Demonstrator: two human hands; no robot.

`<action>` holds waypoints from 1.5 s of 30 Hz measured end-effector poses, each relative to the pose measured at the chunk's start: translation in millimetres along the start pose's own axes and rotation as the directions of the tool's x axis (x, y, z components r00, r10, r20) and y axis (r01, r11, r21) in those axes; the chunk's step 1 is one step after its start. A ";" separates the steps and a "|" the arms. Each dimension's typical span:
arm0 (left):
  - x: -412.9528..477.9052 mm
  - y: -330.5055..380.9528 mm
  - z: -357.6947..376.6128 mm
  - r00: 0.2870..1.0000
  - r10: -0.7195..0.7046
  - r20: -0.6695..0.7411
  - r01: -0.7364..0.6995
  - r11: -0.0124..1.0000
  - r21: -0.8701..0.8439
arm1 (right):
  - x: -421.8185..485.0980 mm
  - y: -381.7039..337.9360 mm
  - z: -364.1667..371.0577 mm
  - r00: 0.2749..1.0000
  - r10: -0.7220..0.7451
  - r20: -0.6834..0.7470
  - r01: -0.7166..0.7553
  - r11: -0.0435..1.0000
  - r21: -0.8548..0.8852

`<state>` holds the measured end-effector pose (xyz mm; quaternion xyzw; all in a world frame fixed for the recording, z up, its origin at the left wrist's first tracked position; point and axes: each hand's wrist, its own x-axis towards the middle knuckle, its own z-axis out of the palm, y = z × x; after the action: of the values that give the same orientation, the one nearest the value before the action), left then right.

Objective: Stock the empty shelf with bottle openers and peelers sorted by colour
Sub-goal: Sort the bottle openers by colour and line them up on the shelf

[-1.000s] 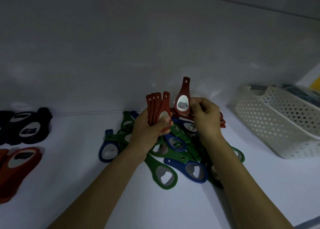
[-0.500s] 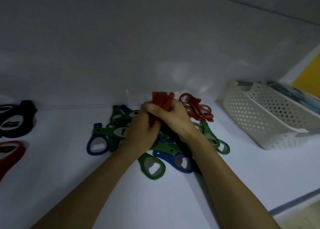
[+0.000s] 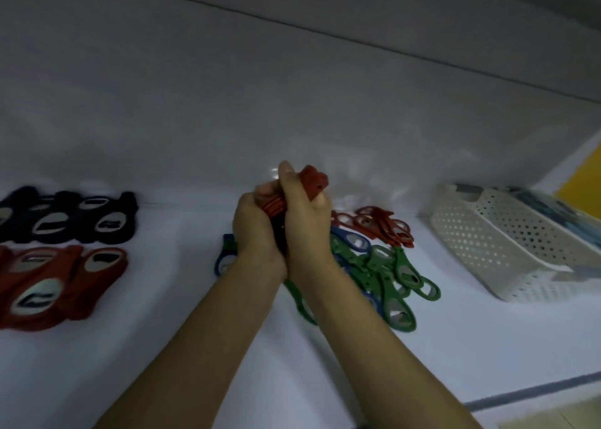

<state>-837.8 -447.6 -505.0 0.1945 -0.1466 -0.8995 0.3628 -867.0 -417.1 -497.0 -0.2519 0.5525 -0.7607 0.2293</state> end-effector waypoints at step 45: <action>-67.7 161.0 -193.6 0.800 0.077 0.595 -0.229 -0.877 0.421 | -28.6 69.6 115.9 0.800 0.502 0.329 0.112 0.413 -0.904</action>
<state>-608.7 -535.0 -594.0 0.2966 -0.9365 0.0206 0.1861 -766.3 -503.0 -536.8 -0.4726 0.8013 -0.2070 0.3028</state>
